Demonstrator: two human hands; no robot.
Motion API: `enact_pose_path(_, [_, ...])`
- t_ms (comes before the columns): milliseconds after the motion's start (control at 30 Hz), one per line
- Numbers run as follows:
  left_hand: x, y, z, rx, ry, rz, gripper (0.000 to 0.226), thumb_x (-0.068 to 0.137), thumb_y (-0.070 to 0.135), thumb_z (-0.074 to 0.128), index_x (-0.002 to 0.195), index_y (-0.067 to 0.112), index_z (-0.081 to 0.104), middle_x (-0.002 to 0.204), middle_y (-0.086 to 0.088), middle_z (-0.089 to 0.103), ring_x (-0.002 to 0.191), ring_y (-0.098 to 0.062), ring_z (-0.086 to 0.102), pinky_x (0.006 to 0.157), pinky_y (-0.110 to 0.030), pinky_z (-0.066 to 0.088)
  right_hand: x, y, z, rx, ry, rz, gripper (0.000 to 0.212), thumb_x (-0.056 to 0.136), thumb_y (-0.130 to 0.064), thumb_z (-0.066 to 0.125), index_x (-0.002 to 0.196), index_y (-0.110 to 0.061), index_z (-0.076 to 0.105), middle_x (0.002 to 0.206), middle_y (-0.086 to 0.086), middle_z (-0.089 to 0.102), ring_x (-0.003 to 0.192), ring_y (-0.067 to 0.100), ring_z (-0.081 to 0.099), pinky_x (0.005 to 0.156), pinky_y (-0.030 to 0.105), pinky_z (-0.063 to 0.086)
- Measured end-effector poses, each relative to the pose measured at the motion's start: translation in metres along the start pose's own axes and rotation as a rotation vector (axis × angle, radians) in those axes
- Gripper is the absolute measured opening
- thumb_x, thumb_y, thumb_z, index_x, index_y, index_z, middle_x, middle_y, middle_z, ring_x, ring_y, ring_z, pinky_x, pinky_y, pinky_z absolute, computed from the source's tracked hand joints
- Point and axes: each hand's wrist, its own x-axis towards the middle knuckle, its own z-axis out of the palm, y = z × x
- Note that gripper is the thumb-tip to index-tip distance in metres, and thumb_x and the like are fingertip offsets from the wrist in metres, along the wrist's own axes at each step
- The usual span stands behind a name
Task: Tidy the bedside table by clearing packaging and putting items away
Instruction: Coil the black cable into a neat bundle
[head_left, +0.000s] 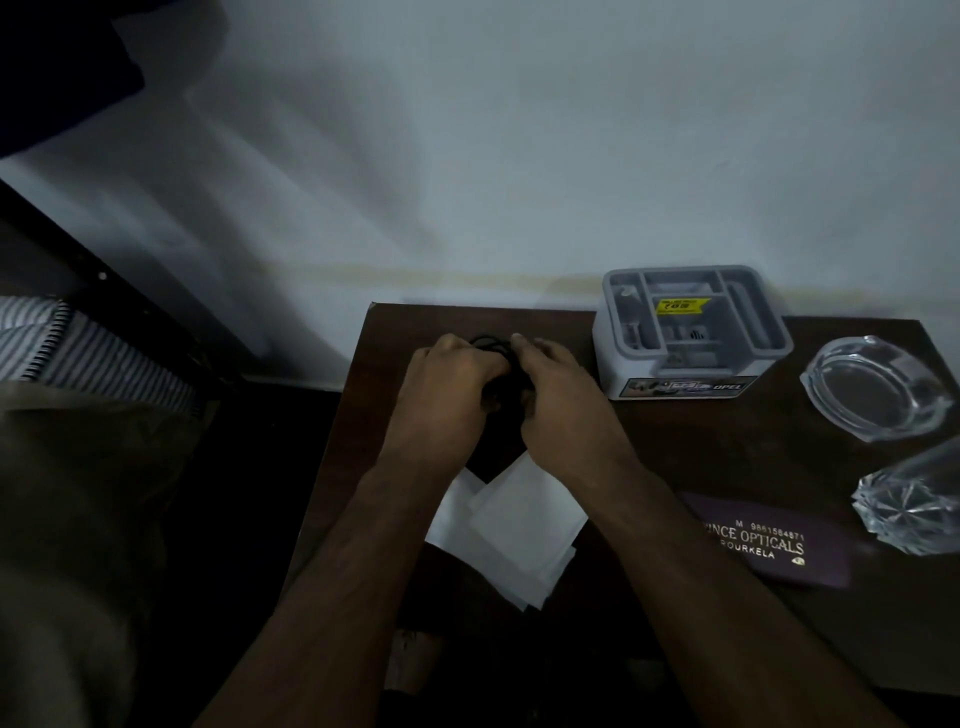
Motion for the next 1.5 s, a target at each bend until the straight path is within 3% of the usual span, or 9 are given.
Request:
enact_pose_path(300, [-0.002,-0.005,-0.001,-0.223,0.062,-0.116,0.056,0.08,0.001,0.077,0.129,0.023,0.061,0.117,-0.006,0.063,0.106,-0.021,0.063,0.094,-0.04,0.056,0.002,0.002,0.001,0.028,0.077,0.024,0.059,0.101,-0.011,0.052,0.157,-0.012,0.033,0.145,0.014,0.048,0.13,0.033,0.052,0.105,0.046,0.047])
enact_pose_path(500, [-0.003,-0.008,-0.002,-0.216,0.14,-0.077,0.058,0.074,0.008,0.085,0.127,0.02,0.064,0.112,-0.002,0.07,0.104,-0.019,0.066,0.089,-0.039,0.058,0.004,0.002,0.003,0.021,0.074,0.023,0.057,0.101,-0.013,0.054,0.155,-0.013,0.037,0.143,0.012,0.05,0.13,0.03,0.053,0.105,0.047,0.048])
enact_pose_path(767, [-0.001,-0.009,-0.005,-0.168,0.269,-0.081,0.047,0.068,0.035,0.089,0.11,0.023,0.071,0.116,0.001,0.059,0.113,-0.017,0.045,0.092,-0.038,0.048,0.003,0.0,0.001,0.023,0.09,0.038,0.059,0.1,-0.014,0.055,0.155,-0.01,0.035,0.146,0.016,0.046,0.132,0.033,0.051,0.107,0.046,0.047])
enact_pose_path(933, [-0.003,-0.01,-0.007,-0.158,0.154,-0.119,0.084,0.07,0.039,0.088,0.144,0.024,0.051,0.153,-0.001,0.044,0.141,-0.022,0.037,0.113,-0.049,0.038,0.003,-0.003,-0.003,0.043,0.096,0.036,0.065,0.093,0.0,0.053,0.155,-0.01,0.036,0.148,0.016,0.045,0.135,0.034,0.049,0.111,0.047,0.044])
enact_pose_path(1067, [-0.002,-0.014,-0.004,-0.168,0.072,-0.138,0.101,0.072,0.041,0.088,0.155,0.018,0.035,0.16,-0.005,0.038,0.149,-0.023,0.031,0.119,-0.05,0.033,0.003,-0.005,-0.004,0.074,0.137,0.018,0.065,0.09,0.005,0.053,0.152,-0.009,0.041,0.145,0.015,0.048,0.132,0.032,0.052,0.109,0.046,0.046])
enact_pose_path(1233, [-0.005,-0.014,0.002,-0.268,-0.041,-0.122,0.097,0.086,0.036,0.076,0.161,0.009,0.021,0.167,-0.011,0.025,0.156,-0.023,0.018,0.125,-0.045,0.025,0.005,-0.006,-0.002,0.147,0.284,-0.107,0.045,0.106,-0.015,0.044,0.151,-0.016,0.046,0.148,0.007,0.05,0.134,0.022,0.05,0.109,0.032,0.044])
enact_pose_path(1333, [-0.004,-0.014,0.006,-0.279,-0.087,-0.101,0.087,0.093,0.026,0.068,0.161,0.008,0.017,0.168,-0.012,0.021,0.157,-0.024,0.013,0.126,-0.045,0.021,0.007,-0.004,0.003,0.17,0.185,-0.152,0.046,0.108,-0.026,0.046,0.153,-0.023,0.044,0.164,0.004,0.035,0.149,0.02,0.036,0.12,0.032,0.034])
enact_pose_path(1433, [-0.002,-0.013,0.009,-0.284,-0.07,-0.13,0.081,0.094,0.025,0.065,0.16,0.007,0.02,0.166,-0.012,0.026,0.154,-0.026,0.022,0.123,-0.045,0.029,0.009,0.003,0.01,0.085,0.107,-0.045,0.052,0.106,-0.019,0.048,0.157,-0.018,0.038,0.165,0.008,0.033,0.149,0.026,0.035,0.12,0.034,0.032])
enact_pose_path(1500, [-0.001,-0.011,0.012,-0.313,-0.125,-0.158,0.085,0.095,0.026,0.067,0.161,0.007,0.016,0.167,-0.013,0.021,0.154,-0.026,0.022,0.12,-0.033,0.026,0.012,0.006,0.011,0.059,0.108,-0.012,0.054,0.103,-0.009,0.05,0.155,-0.012,0.04,0.158,0.011,0.042,0.143,0.027,0.043,0.117,0.033,0.034])
